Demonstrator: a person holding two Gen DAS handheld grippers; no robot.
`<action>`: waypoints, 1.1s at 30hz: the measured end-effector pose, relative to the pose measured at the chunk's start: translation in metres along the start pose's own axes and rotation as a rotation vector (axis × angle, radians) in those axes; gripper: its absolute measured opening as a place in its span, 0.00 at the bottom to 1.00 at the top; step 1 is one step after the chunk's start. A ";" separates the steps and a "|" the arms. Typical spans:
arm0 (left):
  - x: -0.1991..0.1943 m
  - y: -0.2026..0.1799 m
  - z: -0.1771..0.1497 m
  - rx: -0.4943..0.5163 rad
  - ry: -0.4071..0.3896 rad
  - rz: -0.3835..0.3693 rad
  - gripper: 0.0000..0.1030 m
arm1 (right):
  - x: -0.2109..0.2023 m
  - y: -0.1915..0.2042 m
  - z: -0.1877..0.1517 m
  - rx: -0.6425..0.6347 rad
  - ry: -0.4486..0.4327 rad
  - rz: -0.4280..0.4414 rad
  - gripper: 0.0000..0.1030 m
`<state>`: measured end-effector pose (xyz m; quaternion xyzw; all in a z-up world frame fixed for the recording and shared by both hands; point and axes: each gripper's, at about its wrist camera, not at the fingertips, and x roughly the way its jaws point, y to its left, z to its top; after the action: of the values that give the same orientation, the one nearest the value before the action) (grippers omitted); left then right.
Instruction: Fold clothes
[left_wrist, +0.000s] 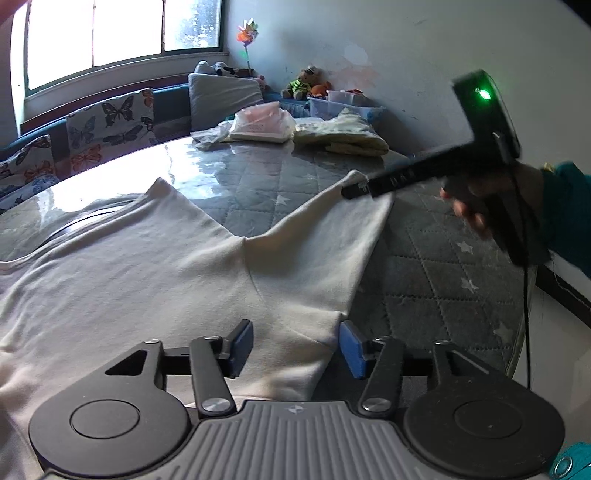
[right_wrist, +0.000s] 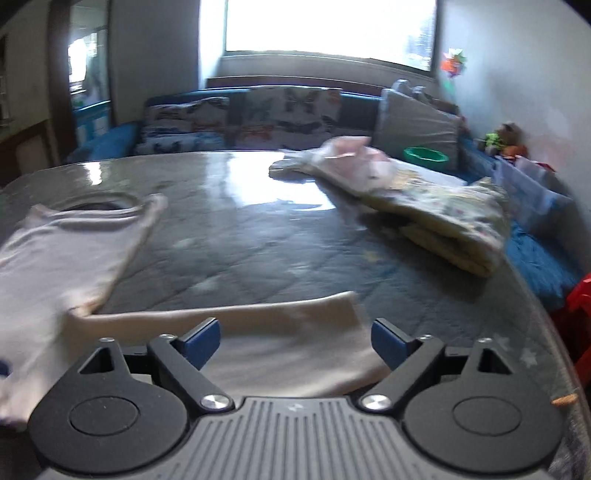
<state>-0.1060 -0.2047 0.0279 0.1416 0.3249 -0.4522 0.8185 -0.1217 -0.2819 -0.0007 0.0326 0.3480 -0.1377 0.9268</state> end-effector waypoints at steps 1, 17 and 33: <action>-0.003 0.002 0.000 -0.007 -0.002 0.009 0.61 | -0.003 0.008 -0.002 -0.010 0.005 0.021 0.90; -0.054 0.047 0.000 -0.207 -0.046 0.209 0.96 | -0.017 0.080 -0.017 -0.033 0.033 0.120 0.98; -0.059 0.084 -0.026 -0.375 0.062 0.351 1.00 | -0.010 0.107 -0.031 -0.057 0.068 0.115 1.00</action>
<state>-0.0688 -0.1061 0.0425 0.0554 0.3983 -0.2304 0.8861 -0.1189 -0.1722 -0.0212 0.0307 0.3806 -0.0732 0.9213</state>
